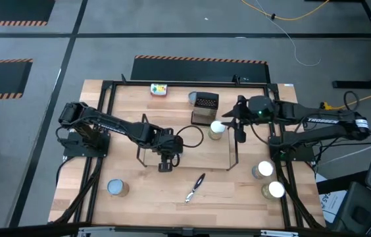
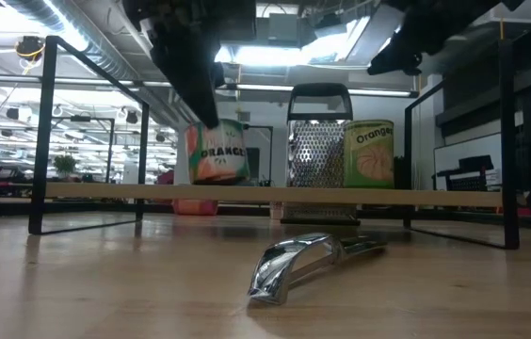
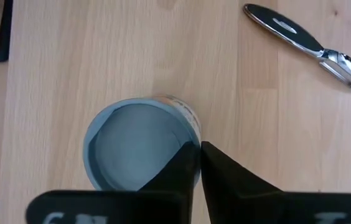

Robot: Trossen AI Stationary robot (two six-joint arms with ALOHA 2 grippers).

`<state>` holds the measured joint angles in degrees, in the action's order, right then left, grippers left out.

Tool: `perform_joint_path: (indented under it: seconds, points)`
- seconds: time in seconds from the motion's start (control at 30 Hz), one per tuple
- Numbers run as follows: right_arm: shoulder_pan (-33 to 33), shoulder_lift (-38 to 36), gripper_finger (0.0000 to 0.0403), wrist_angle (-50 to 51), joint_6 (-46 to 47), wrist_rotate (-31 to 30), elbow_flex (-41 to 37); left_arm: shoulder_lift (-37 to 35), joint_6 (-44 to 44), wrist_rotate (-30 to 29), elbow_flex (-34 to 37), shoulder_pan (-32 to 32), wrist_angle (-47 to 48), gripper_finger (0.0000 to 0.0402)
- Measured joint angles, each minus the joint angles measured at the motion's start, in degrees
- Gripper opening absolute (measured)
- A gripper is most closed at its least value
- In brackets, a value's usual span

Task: Pick and place cans onto a shelf
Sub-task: Put the canned mandarin oranges on the shelf

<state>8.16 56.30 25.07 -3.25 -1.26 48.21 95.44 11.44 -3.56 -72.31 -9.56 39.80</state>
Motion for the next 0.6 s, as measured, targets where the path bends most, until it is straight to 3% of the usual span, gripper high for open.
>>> perform_joint_path:
  seconds: [0.6]
  points:
    - [-1.16, 6.6, 0.0152, -5.93, -0.08, 0.04, 0.0, 0.0, -0.22, -0.06, 0.02, 0.01, -4.33, 0.0073]
